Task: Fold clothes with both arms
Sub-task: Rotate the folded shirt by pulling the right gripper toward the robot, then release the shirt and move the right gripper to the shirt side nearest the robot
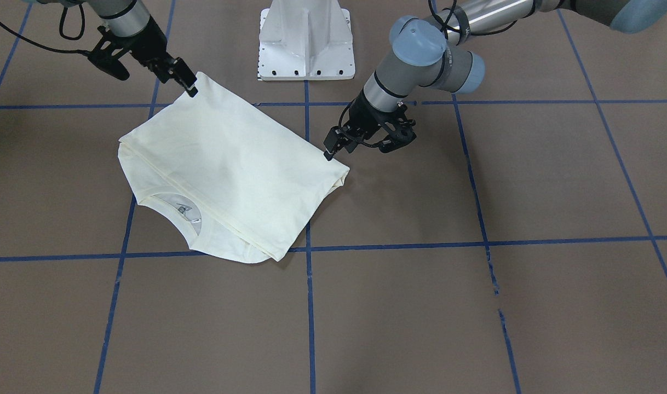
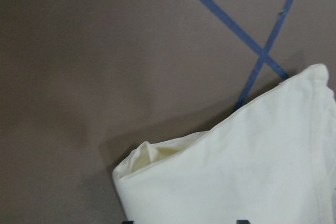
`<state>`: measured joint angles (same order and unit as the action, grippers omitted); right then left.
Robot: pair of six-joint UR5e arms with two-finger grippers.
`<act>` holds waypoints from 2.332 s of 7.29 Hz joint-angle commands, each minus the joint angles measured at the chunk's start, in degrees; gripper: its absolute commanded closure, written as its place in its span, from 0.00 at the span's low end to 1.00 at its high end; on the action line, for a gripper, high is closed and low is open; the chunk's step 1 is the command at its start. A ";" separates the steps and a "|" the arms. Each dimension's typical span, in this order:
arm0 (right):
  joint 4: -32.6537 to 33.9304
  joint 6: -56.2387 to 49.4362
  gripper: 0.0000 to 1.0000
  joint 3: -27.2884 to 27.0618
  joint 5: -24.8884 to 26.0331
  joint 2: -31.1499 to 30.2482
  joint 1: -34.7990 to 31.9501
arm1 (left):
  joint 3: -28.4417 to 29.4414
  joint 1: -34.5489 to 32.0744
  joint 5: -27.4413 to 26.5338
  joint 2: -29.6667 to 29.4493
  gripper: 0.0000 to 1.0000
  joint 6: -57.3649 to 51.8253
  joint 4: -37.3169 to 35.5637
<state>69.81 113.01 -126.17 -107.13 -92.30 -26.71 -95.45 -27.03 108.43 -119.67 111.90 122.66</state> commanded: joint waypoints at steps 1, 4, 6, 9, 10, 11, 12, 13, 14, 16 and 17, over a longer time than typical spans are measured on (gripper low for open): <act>0.06 -0.42 0.00 5.66 -0.19 5.02 -6.86 | 2.01 0.93 -1.97 -0.56 0.31 0.08 -0.94; 0.15 -0.42 0.00 6.20 0.34 4.94 -7.04 | 2.72 0.93 -5.31 -0.83 0.39 -0.62 -0.85; 0.15 -0.42 0.00 6.29 0.34 5.03 -7.13 | 2.90 0.84 -5.86 -1.01 0.53 -1.41 -0.85; 0.15 -1.73 0.00 6.64 0.43 5.03 -8.10 | 2.91 -0.55 -6.99 -0.31 1.00 -6.73 -1.54; 0.15 -1.74 0.00 6.56 0.17 5.03 -8.01 | 2.99 -2.22 -6.91 -0.04 1.00 -13.91 -1.72; 0.15 -1.74 0.00 6.56 -0.01 5.29 -7.92 | 3.08 -5.45 -6.39 1.44 1.00 -19.29 -1.64; 0.15 -1.65 0.00 6.56 0.34 6.34 -7.92 | 6.30 -9.05 -6.56 0.85 1.00 -24.04 -1.20; 0.06 -1.65 0.00 6.99 0.51 7.65 -7.83 | 14.07 -13.44 -6.47 -3.51 1.00 -25.48 0.80; -0.90 -1.74 0.00 7.08 0.08 8.88 -8.09 | 25.72 -16.79 -6.39 -10.78 1.00 -26.63 5.69; -0.73 -1.48 0.00 8.39 0.60 12.83 -7.48 | 41.71 -19.63 -6.47 -20.32 1.00 -26.55 14.24; -0.73 -1.65 0.00 8.84 1.04 13.37 -6.79 | 41.23 -19.55 -6.39 -20.52 0.61 -25.34 14.18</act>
<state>69.07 111.40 -118.00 -106.50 -80.34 -34.13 -57.16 -45.91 102.00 -138.12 85.70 135.13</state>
